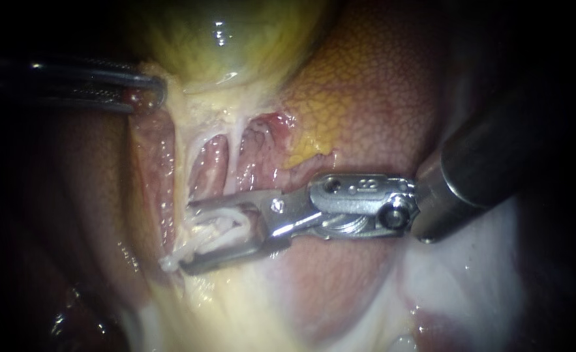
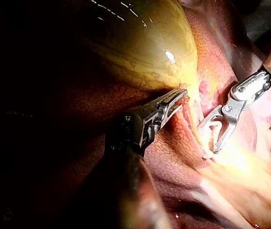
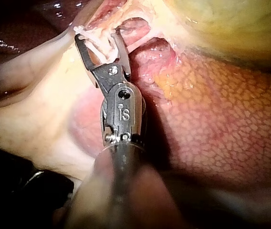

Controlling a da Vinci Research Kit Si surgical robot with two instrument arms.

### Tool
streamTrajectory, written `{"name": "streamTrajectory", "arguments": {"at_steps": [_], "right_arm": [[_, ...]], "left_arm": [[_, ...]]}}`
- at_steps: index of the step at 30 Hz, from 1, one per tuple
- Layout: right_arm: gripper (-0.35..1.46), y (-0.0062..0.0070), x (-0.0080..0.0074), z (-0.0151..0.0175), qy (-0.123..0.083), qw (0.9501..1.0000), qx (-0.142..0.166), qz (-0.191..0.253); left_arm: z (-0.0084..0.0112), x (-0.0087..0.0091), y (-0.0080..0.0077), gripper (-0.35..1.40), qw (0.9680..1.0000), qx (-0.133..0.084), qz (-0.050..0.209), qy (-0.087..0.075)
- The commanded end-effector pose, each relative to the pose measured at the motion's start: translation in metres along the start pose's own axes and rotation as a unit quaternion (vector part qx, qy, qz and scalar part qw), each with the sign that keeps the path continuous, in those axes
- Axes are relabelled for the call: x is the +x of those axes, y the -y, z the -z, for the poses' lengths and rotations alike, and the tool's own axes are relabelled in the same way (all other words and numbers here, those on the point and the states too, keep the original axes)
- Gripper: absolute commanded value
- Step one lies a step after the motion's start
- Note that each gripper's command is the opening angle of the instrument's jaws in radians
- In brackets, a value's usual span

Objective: Clipping second clip left tube

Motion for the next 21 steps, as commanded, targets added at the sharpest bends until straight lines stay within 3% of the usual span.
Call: {"name": "streamTrajectory", "arguments": {"at_steps": [1,8,21], "right_arm": [[0.43,0.0,0.0001,0.0,-0.001,1.0,0.0,0.0],[0.43,0.0003,0.0006,0.0006,-0.002,1.0,0.002,0.004],[0.43,0.0016,0.0047,0.007,-0.018,0.9997,-0.013,0.012]], "left_arm": [[0.0,0.0,0.0,-0.35,1.0,0.0,0.0,0.0],[0.0,0.0,0.0,-0.35,1.0,0.0,0.0,0.0],[0.0,0.0,0.0,-0.35,1.0,0.0,0.0,0.0]]}}
